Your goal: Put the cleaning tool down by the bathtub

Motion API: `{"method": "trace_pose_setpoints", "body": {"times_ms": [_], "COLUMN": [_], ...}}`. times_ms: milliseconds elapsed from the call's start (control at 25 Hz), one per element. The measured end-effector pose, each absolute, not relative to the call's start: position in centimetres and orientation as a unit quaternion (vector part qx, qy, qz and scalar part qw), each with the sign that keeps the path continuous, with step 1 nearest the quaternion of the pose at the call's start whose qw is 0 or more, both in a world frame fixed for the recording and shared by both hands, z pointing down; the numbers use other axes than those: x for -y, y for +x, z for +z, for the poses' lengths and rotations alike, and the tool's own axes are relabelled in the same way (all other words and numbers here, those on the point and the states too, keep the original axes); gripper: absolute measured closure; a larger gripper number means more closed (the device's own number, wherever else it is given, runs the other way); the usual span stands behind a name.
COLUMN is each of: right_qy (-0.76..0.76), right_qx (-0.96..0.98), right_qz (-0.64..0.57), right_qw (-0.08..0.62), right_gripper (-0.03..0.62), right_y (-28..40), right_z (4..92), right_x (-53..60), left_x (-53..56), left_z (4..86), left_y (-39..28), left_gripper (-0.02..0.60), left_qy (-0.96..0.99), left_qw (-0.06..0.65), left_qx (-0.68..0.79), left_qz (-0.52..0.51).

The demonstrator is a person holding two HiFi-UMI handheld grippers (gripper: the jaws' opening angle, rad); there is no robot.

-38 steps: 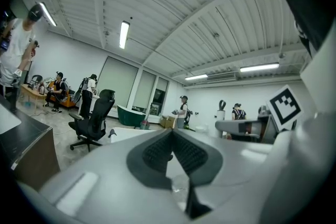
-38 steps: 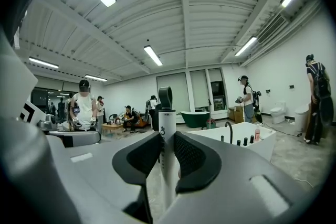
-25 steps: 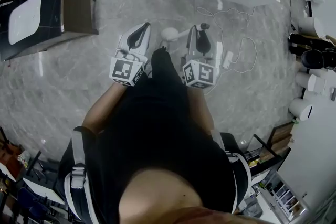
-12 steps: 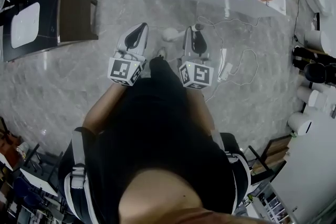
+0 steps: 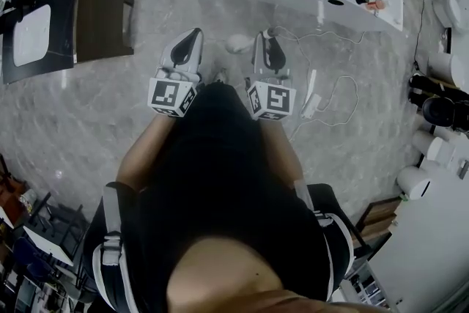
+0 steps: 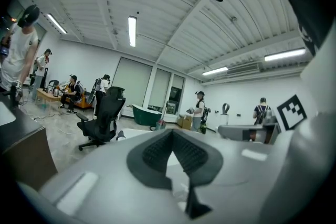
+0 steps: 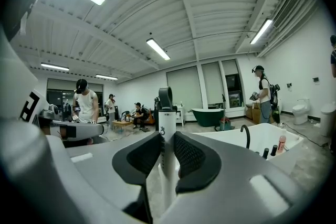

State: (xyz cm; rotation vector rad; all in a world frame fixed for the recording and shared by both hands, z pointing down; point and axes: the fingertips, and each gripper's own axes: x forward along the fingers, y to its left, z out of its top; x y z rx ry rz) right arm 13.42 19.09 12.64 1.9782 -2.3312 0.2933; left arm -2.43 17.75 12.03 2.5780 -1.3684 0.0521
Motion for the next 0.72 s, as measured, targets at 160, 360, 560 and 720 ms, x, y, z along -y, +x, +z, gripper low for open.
{"method": "trace_pose_setpoints", "body": {"times_ms": [160, 360, 560, 720], "right_qy": [0.645, 0.653, 0.663, 0.666], "right_qx": [0.757, 0.751, 0.741, 0.737], "right_qz": [0.096, 0.094, 0.095, 0.102], "right_qw": [0.037, 0.036, 0.046, 0.052], "right_gripper": [0.508, 0.508, 0.508, 0.508], "right_y": [13.7, 13.8, 14.1, 14.5], "right_z": [13.1, 14.1, 15.7, 17.0], "right_x": [-17.8, -15.4, -12.3, -10.4], "left_x": [-16.0, -13.2, -10.1, -8.3], "left_z": [13.0, 14.0, 15.3, 15.9], "left_y": [-2.4, -2.1, -2.2, -1.9], "left_gripper": [0.574, 0.574, 0.574, 0.574], "left_qy": [0.875, 0.884, 0.889, 0.889], "left_qw": [0.118, 0.110, 0.119, 0.125], "left_qx": [0.469, 0.453, 0.441, 0.440], "left_qz": [0.028, 0.031, 0.033, 0.029]}}
